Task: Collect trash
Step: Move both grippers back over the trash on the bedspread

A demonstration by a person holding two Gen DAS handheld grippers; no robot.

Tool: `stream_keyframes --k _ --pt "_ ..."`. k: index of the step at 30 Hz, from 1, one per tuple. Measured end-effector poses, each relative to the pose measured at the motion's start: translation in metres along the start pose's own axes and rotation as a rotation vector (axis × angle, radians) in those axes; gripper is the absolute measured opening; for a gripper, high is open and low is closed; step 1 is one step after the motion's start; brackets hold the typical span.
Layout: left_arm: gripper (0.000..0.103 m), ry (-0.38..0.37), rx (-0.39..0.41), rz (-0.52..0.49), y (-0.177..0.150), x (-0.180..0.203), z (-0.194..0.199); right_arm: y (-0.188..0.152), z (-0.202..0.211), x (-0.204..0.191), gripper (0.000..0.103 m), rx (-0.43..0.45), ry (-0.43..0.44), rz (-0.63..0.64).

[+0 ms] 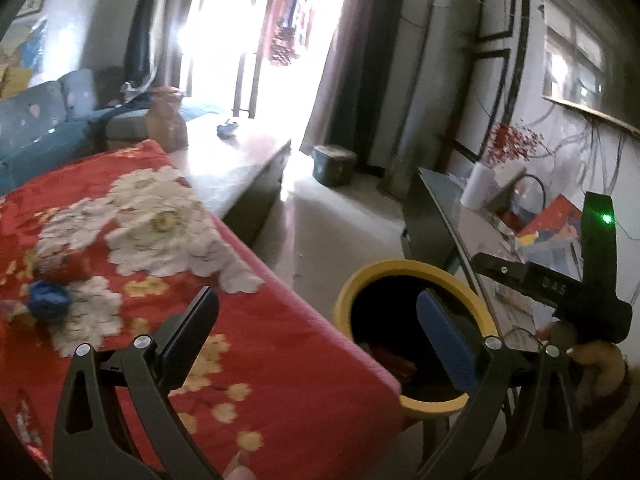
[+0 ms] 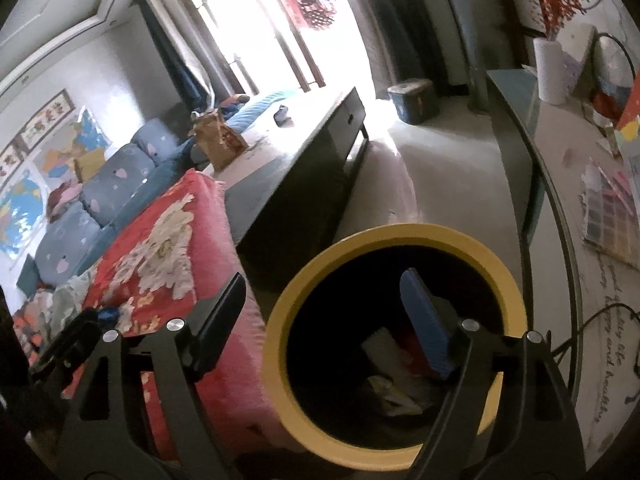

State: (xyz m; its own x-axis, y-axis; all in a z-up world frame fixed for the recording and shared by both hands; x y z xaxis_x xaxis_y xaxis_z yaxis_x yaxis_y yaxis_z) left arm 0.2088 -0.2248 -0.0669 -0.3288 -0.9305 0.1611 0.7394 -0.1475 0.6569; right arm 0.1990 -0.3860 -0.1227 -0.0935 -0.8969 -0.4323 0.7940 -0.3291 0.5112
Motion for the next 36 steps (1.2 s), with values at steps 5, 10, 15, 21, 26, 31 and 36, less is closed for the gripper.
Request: stream_keyframes --k 5,10,15,21,26,31,36 --pt "0.096 0.035 0.022 0.033 -0.008 -0.023 0.018 -0.004 0.003 -0.022 0.072 0.0 0.017 0.047" --pt "0.096 0.076 0.051 0.074 -0.014 -0.048 0.038 -0.008 0.002 -0.047 0.072 -0.002 0.04 0.096" --pt "0.096 0.104 0.08 0.117 -0.016 -0.069 0.056 -0.013 0.008 -0.076 0.072 0.023 0.078 0.144" --pt "0.096 0.133 0.106 0.166 -0.023 -0.093 0.073 -0.019 0.012 -0.109 0.073 0.032 0.107 0.218" --pt "0.096 0.153 0.124 0.202 -0.027 -0.112 0.085 -0.024 0.007 -0.138 0.073 0.013 0.14 0.277" --pt "0.096 0.182 0.146 0.243 -0.032 -0.133 0.099 -0.03 0.002 -0.171 0.073 -0.007 0.164 0.354" --pt "0.096 0.213 0.163 0.282 -0.037 -0.155 0.112 -0.037 -0.003 -0.202 0.073 -0.028 0.19 0.424"
Point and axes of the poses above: each gripper's, at about its wrist camera, not at the fingertips, and z roughly against the way its jaws point, x to its right, y to its top, the point moved 7 cm from there along -z, roughly the way its jaws point, and after that the axes turned 15 degrees about -x, right-handed, at the moved point
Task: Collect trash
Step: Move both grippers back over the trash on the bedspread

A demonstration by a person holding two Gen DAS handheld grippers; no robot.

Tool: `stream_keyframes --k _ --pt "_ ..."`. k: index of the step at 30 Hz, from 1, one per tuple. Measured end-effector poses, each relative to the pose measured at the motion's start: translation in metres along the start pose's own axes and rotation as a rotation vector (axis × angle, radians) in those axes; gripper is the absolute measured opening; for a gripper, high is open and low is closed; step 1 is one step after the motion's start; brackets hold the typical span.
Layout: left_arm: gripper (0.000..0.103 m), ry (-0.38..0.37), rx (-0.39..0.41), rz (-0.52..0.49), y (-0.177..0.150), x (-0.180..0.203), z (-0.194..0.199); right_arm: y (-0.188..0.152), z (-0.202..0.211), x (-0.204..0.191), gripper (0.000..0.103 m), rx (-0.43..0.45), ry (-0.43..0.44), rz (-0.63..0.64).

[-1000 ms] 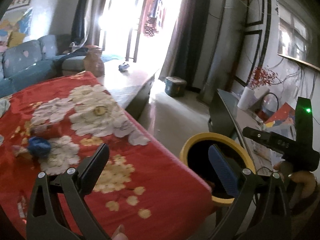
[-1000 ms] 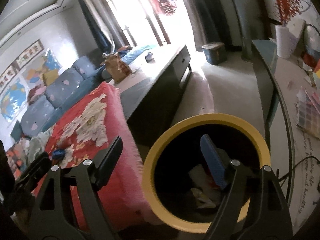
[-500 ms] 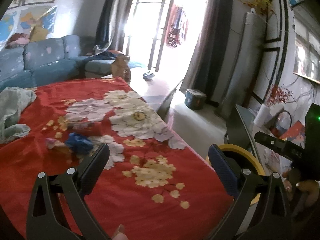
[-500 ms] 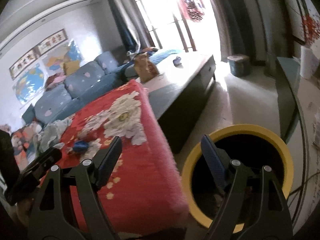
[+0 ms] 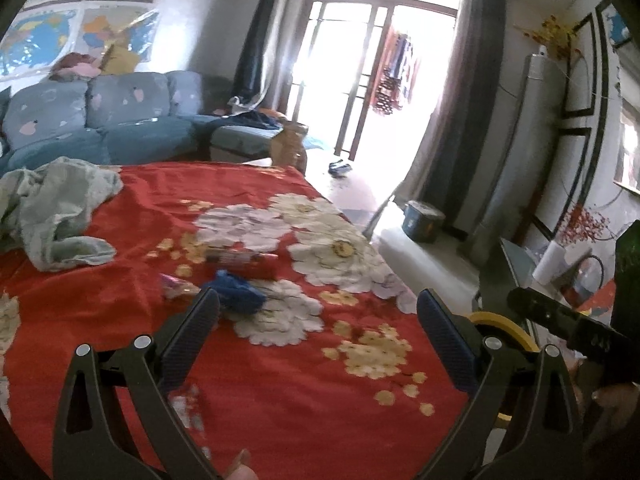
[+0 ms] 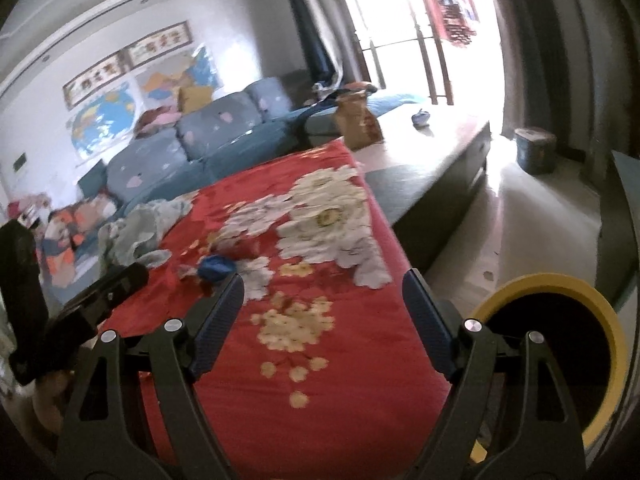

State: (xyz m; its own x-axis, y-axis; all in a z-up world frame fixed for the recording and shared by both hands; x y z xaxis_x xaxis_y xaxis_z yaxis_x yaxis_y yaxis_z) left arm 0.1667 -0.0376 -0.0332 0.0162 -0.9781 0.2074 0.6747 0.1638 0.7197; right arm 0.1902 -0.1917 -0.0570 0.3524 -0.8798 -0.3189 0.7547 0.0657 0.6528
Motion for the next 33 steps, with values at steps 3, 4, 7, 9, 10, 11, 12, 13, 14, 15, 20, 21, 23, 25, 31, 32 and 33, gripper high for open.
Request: stream_keyframes --k 3,4,7,9,10,11,12,13,14,15,20,21,23,25,31,32,33 --pt "0.096 0.028 0.005 0.002 0.002 -0.014 0.005 0.004 -0.01 -0.017 0.073 -0.018 0.019 0.04" --pt "0.096 0.039 0.008 0.002 0.002 -0.018 0.007 0.006 -0.013 -0.023 0.073 -0.023 0.023 0.054" --pt "0.096 0.065 0.011 0.008 0.002 -0.033 0.012 0.011 -0.024 -0.04 0.073 -0.039 0.031 0.106" --pt "0.096 0.083 0.006 0.018 0.001 -0.045 0.014 0.012 -0.035 -0.051 0.073 -0.057 0.046 0.136" --pt "0.096 0.089 0.001 0.019 0.0 -0.051 0.015 0.013 -0.04 -0.056 0.073 -0.067 0.048 0.146" --pt "0.096 0.093 -0.003 0.02 0.0 -0.055 0.015 0.014 -0.045 -0.061 0.073 -0.076 0.052 0.159" --pt "0.096 0.099 -0.009 0.021 -0.001 -0.062 0.016 0.014 -0.048 -0.065 0.073 -0.082 0.057 0.17" --pt "0.096 0.102 -0.014 0.023 -0.002 -0.067 0.016 0.015 -0.056 -0.073 0.073 -0.096 0.06 0.193" --pt "0.096 0.101 -0.023 0.03 -0.004 -0.073 0.017 0.015 -0.061 -0.078 0.073 -0.107 0.062 0.209" --pt "0.096 0.099 -0.029 0.035 -0.006 -0.077 0.016 0.015 -0.066 -0.083 0.073 -0.115 0.069 0.223" --pt "0.096 0.089 -0.088 0.035 -0.022 -0.091 0.01 0.016 -0.099 -0.106 0.07 -0.17 0.083 0.269" --pt "0.096 0.082 -0.107 0.036 -0.028 -0.093 0.008 0.016 -0.106 -0.109 0.068 -0.181 0.083 0.278" --pt "0.096 0.064 -0.141 0.044 -0.038 -0.097 0.004 0.017 -0.122 -0.118 0.067 -0.205 0.08 0.297" --pt "0.095 0.05 -0.166 0.051 -0.046 -0.1 0.001 0.017 -0.136 -0.126 0.065 -0.221 0.073 0.318" --pt "0.095 0.014 -0.222 0.062 -0.065 -0.101 -0.008 0.019 -0.177 -0.138 0.063 -0.286 0.053 0.333" --pt "0.095 0.005 -0.233 0.06 -0.068 -0.1 -0.011 0.019 -0.185 -0.14 0.062 -0.298 0.046 0.34" --pt "0.093 -0.002 -0.242 0.059 -0.071 -0.098 -0.012 0.019 -0.189 -0.141 0.06 -0.303 0.039 0.345"
Point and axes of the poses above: each gripper's, at about its wrist camera, not at the fingertips, and z roughly against the way its jaws point, x to its right, y to its top, the point moved 7 cm from there along -z, roughly the way its jaws point, and after that the axes turned 15 degrees about -x, right-handed, at the moved point
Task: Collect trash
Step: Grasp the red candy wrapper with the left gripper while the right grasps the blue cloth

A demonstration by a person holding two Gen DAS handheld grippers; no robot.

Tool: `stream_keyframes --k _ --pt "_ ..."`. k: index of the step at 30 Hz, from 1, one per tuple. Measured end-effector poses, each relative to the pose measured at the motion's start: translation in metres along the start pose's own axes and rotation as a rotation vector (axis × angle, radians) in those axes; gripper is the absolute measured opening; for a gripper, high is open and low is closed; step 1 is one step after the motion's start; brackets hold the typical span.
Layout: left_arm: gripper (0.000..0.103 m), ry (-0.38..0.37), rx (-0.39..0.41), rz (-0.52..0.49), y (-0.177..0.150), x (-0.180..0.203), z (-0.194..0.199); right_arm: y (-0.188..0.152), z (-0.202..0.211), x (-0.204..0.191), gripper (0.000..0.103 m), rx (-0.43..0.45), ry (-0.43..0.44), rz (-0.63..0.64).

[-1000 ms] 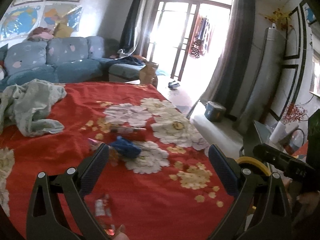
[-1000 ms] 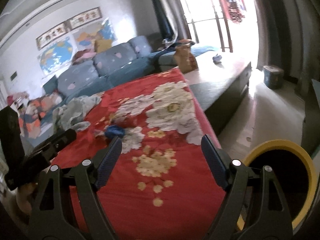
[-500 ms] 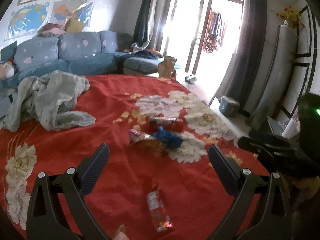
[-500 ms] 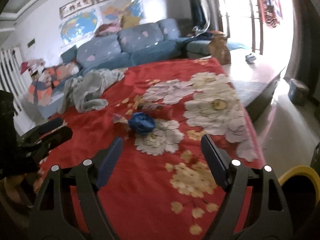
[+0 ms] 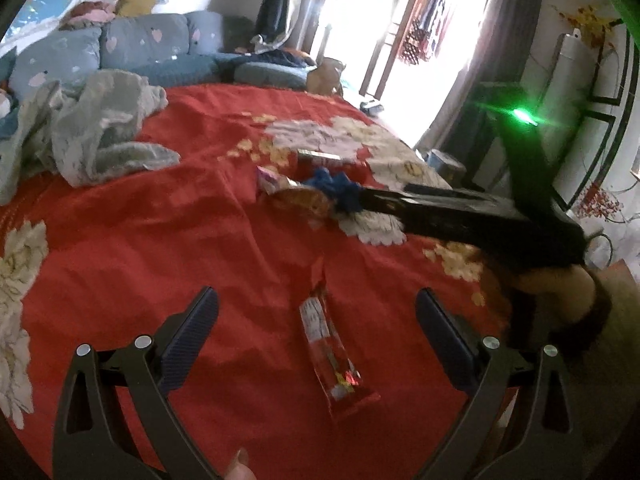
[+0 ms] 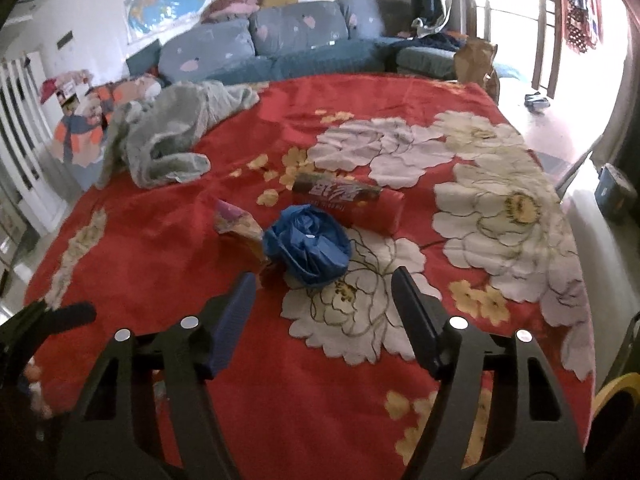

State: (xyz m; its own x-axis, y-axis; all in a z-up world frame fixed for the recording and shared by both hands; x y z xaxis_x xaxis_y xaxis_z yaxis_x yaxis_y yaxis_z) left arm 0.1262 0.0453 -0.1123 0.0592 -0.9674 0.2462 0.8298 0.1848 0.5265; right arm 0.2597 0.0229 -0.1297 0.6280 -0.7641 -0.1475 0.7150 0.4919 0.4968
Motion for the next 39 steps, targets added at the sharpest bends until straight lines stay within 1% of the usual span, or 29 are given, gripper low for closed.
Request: stream_keyframes --k 1,6,8,11,13,14,16,17,19,21,22,25,32,39 --pt "0.087 -0.005 -0.008 -0.001 -0.002 0.001 -0.002 0.001 -0.005 0.0 0.057 -0.008 -0.011 0.004" --pt "0.077 -0.03 -0.061 -0.011 -0.013 0.006 -0.015 0.009 -0.024 0.005 0.047 -0.042 -0.022 -0.008" --pt "0.072 -0.03 -0.074 -0.019 -0.017 0.009 -0.018 0.011 -0.03 0.005 0.044 -0.053 -0.008 -0.013" --pt "0.067 -0.029 -0.099 -0.03 -0.022 0.013 -0.025 0.012 -0.035 0.004 0.035 -0.067 0.036 -0.027" --pt "0.061 -0.02 -0.11 -0.041 -0.026 0.015 -0.028 0.011 -0.036 0.001 0.023 -0.07 0.061 -0.026" --pt "0.059 -0.014 -0.113 -0.045 -0.027 0.016 -0.029 0.01 -0.036 0.0 0.021 -0.068 0.07 -0.022" --pt "0.051 -0.004 -0.116 -0.049 -0.029 0.015 -0.031 0.009 -0.034 -0.002 0.012 -0.06 0.076 -0.017" --pt "0.048 -0.004 -0.116 -0.048 -0.029 0.015 -0.031 0.007 -0.032 -0.003 0.011 -0.053 0.085 -0.015" --pt "0.031 -0.001 -0.116 -0.046 -0.029 0.013 -0.03 0.005 -0.025 -0.004 0.009 -0.036 0.101 -0.019" --pt "0.021 -0.002 -0.118 -0.043 -0.029 0.012 -0.03 0.002 -0.016 -0.004 0.008 -0.02 0.112 -0.023" --pt "0.018 -0.006 -0.119 -0.042 -0.029 0.012 -0.03 -0.002 -0.011 -0.004 0.008 -0.011 0.117 -0.024" --pt "0.016 -0.02 -0.112 -0.044 -0.026 0.014 -0.027 -0.01 0.001 -0.002 0.008 0.005 0.125 -0.035" --pt "0.014 -0.036 -0.075 -0.061 -0.016 0.026 -0.018 -0.027 0.027 0.01 0.008 0.045 0.131 -0.067" --pt "0.014 -0.053 -0.033 -0.075 0.0 0.041 -0.008 -0.039 0.054 0.026 0.008 0.091 0.091 -0.069"
Point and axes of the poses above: each gripper's, at about its wrist camera, not at the fingertips, and z roughly against the way its jaws point, x to its right, y to its top, the point moved 7 cm from there along -z, roughly the way its jaws point, and after that the axes turned 15 degrees about -x, right-handed, at the moved point
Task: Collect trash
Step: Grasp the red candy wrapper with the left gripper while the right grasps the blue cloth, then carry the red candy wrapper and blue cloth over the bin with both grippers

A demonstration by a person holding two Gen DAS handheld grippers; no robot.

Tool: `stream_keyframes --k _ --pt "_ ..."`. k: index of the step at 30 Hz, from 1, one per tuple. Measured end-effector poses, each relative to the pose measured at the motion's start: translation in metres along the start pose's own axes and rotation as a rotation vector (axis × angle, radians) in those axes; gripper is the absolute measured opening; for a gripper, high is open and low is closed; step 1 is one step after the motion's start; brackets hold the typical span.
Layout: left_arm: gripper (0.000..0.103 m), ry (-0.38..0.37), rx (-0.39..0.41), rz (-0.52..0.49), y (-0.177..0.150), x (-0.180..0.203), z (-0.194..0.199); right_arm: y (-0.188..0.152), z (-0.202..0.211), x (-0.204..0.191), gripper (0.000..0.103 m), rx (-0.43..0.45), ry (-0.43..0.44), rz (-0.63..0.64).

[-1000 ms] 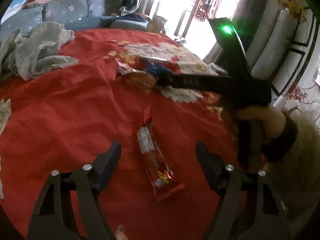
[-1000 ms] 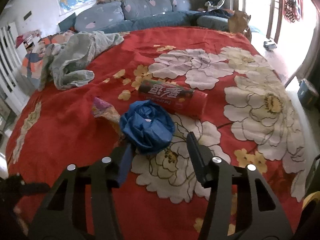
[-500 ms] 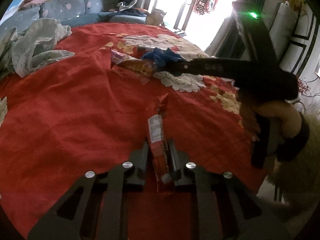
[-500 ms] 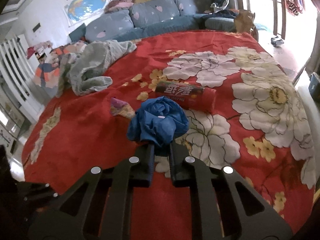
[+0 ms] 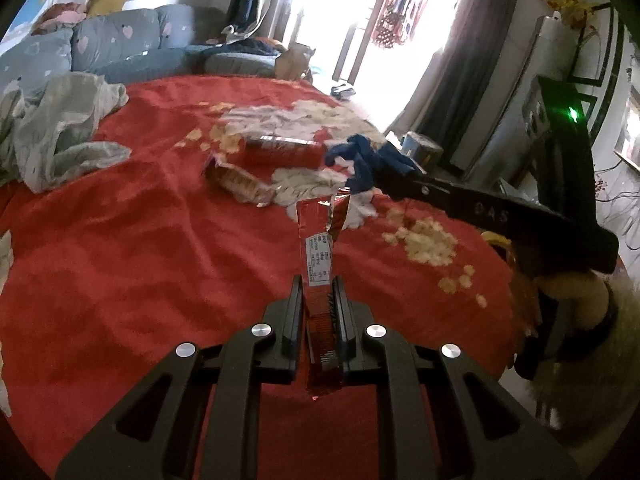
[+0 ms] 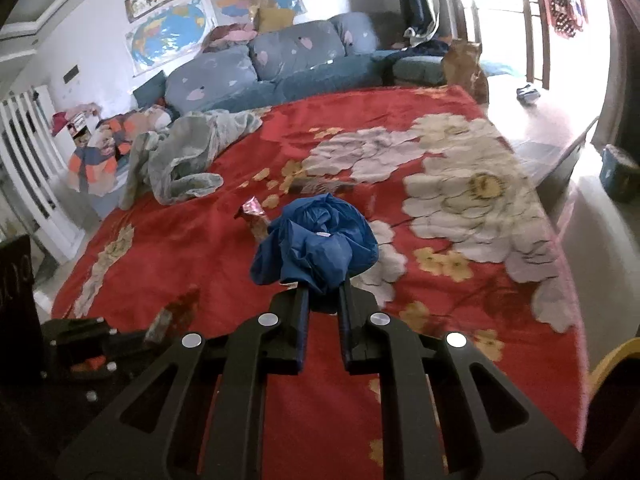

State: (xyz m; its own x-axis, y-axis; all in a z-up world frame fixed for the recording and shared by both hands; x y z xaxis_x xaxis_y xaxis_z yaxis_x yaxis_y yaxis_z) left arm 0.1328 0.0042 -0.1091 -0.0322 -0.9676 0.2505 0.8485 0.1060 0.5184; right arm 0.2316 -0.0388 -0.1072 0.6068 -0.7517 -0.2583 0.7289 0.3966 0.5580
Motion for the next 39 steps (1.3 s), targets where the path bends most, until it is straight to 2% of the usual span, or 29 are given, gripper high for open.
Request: stream_keyframes --k 17,39 --pt "0.014 -0.044 0.057 -0.082 0.027 0.05 0.006 -0.018 0.068 0.056 0.008 0.111 -0.081 -0.106" --pt "0.014 -0.116 0.077 -0.21 0.051 0.122 -0.009 -0.06 0.123 0.119 0.008 0.184 -0.161 -0.26"
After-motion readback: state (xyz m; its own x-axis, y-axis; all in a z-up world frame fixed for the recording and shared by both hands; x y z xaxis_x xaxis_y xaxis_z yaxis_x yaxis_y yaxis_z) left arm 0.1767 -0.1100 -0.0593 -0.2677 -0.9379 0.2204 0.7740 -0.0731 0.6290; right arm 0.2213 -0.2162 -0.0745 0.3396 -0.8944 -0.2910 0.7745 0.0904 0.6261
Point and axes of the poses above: each gripper's, at about its wrist camera, not at the fingertips, and z roughly against the way its jaws point, x to its right, y to its top, the point moved 7 cm from there along -z, roughly the way its jaws point, and after that the axes turned 15 degrees about -x, right-handed, at the moved point
